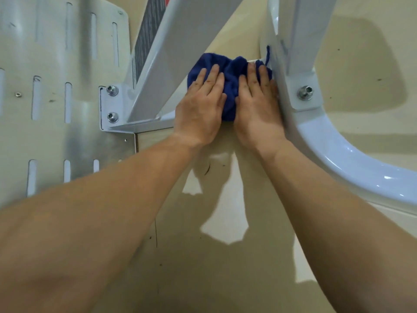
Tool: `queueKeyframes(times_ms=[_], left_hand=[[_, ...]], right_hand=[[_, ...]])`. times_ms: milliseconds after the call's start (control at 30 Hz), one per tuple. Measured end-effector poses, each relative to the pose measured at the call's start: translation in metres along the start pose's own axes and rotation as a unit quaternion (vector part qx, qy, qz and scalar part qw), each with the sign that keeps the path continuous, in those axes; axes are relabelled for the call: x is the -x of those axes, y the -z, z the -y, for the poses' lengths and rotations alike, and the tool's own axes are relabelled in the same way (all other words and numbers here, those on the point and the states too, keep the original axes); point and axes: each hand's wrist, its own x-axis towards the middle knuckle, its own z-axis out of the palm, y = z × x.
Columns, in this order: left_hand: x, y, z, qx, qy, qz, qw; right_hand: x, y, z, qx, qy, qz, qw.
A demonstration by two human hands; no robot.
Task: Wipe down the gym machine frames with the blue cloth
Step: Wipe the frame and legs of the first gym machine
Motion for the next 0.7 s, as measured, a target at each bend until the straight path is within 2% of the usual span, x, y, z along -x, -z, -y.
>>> queueKeyframes(times_ms=[133, 233, 300, 500, 600, 700], left_hand=[[0.033, -0.005, -0.002, -0.001, -0.003, -0.014, 1.000], [0.008, -0.002, 0.004, -0.002, -0.004, -0.001, 1.000], [-0.009, -0.002, 0.002, -0.012, 0.004, 0.010, 1.000], [0.044, -0.007, -0.014, 0.016, 0.039, 0.003, 0.999], [0.041, -0.007, -0.008, 0.004, 0.003, 0.000, 1.000], [0.014, 0.002, 0.003, 0.050, -0.016, 0.040, 0.998]], right_hand=[[0.031, -0.010, -0.003, 0.002, 0.031, -0.042, 0.999], [0.005, 0.006, -0.006, -0.032, 0.046, 0.035, 0.998], [-0.011, 0.015, -0.006, -0.034, 0.056, 0.056, 0.996], [0.036, 0.006, 0.011, 0.005, 0.036, 0.039, 0.999], [0.024, 0.016, 0.005, -0.001, 0.060, 0.056, 0.997], [0.004, 0.022, -0.002, 0.006, 0.078, 0.065, 0.995]])
